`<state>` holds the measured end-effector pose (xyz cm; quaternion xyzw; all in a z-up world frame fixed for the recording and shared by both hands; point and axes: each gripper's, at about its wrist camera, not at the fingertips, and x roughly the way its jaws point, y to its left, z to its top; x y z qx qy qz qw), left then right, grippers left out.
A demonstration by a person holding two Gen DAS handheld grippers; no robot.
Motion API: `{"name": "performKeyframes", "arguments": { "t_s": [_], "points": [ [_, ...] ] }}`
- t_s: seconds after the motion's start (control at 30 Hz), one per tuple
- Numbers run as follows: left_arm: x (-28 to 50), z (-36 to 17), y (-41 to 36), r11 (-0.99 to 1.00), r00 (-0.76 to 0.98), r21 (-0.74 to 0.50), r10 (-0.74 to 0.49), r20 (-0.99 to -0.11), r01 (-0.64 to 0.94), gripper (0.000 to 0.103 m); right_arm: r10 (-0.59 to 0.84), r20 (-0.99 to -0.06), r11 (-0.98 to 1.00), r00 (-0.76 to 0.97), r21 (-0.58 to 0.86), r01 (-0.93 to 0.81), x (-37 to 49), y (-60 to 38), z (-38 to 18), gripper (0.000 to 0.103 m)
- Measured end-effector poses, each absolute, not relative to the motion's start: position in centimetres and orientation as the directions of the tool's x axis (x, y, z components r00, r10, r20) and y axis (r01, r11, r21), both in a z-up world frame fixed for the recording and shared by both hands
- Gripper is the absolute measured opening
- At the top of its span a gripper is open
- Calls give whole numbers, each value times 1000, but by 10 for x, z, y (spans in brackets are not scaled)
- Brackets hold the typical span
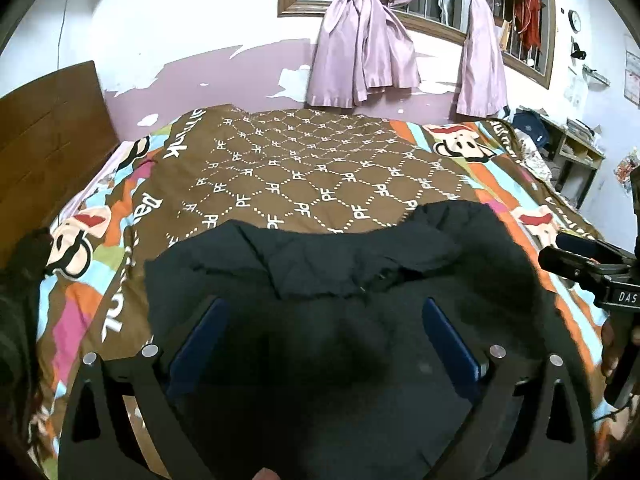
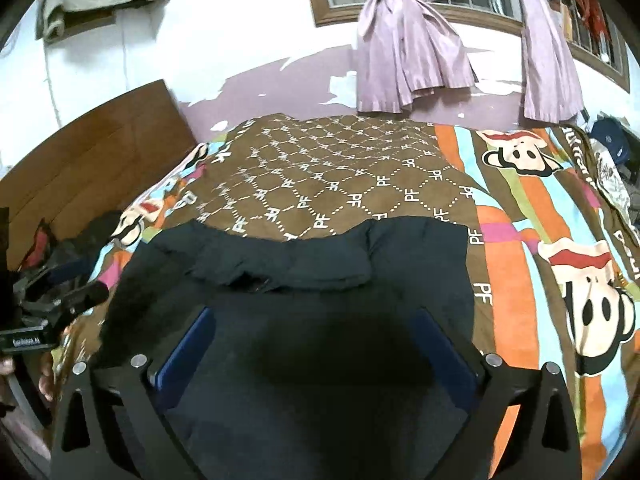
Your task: Fold large clothes
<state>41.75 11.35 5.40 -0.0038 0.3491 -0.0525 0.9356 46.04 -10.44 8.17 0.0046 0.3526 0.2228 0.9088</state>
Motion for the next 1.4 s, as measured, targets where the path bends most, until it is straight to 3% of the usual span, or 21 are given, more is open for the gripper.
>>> {"name": "performKeyframes", "arguments": {
  "t_s": [0.47,0.83,1.17,1.4],
  "points": [
    [308,96,101,984,749,-73,-171,-641,162,101,402,-651,847,644,-3,-531,328,-103,135,103],
    [226,111,90,972,759,-5,-188,-624,236,101,340,-740,824,581,-65,-563,263,-93,132,103],
    [180,54,88,973,669,0,-159,-726,232,101,299,-848,780,437,-46,-624,232,-91,62,103],
    [148,-18,95,962,562,69,-95,-821,264,101,202,-919,625,339,-145,-767,202,-72,-5,103]
  ]
}}
